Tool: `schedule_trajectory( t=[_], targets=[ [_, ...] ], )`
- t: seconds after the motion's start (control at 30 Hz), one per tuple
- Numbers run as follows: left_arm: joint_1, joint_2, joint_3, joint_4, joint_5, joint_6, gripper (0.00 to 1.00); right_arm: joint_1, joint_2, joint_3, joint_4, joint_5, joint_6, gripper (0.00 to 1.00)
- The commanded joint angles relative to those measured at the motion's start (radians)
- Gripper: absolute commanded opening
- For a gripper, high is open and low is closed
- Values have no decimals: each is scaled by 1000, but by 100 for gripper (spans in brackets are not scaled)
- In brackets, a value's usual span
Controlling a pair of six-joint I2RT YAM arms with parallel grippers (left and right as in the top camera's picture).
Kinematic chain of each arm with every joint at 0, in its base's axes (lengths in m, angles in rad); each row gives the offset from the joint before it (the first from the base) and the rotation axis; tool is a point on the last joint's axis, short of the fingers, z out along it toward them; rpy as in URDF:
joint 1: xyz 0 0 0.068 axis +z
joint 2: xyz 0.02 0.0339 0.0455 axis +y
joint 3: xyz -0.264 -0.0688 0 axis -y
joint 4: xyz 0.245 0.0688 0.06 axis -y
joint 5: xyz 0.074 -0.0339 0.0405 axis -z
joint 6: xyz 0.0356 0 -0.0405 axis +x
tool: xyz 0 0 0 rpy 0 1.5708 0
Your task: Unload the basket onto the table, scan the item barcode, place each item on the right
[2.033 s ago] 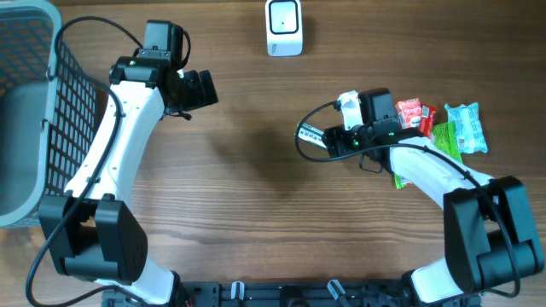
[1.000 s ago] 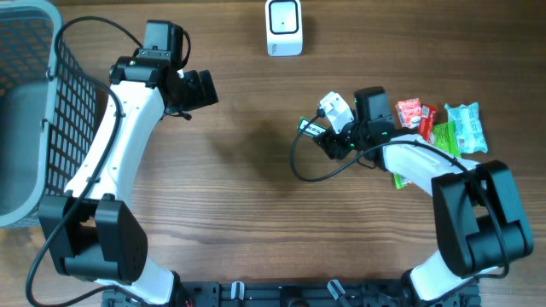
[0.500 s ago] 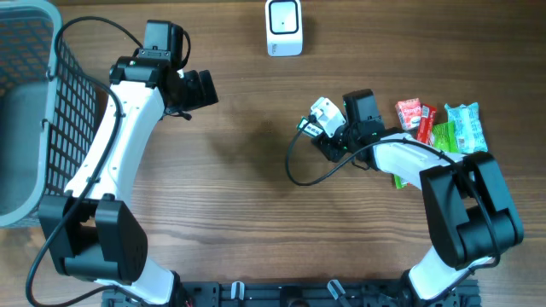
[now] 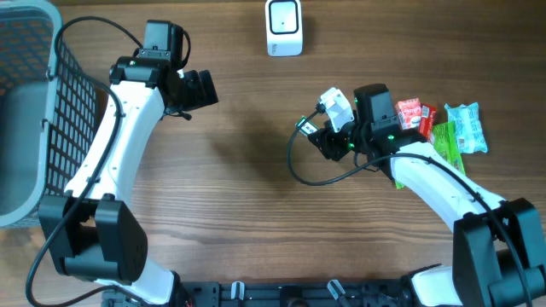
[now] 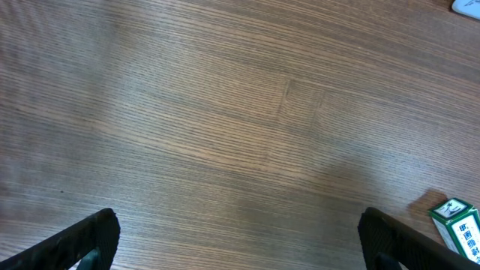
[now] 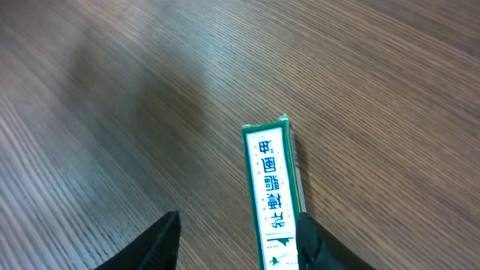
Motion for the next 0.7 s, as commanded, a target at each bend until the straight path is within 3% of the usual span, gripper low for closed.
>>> schedule_trajectory(
  t=[0.0,0.23,0.37,0.5,0.67],
  targets=[
    [1,6,-2,2,-10,5,100,2,8,3,-18,82,-89,57],
    [1,6,-2,2,-10,5,100,2,132,3,19,81,-196,65],
    [1,6,-2,2,-10,5,100,2,220,3,85,81,-196,63],
    [1,6,-2,2,-10,5,100,2,249,3,114,81,-192,39],
    [1,6,-2,2,-10,5,100,2,249,3,119,100,-194,40]
  ],
)
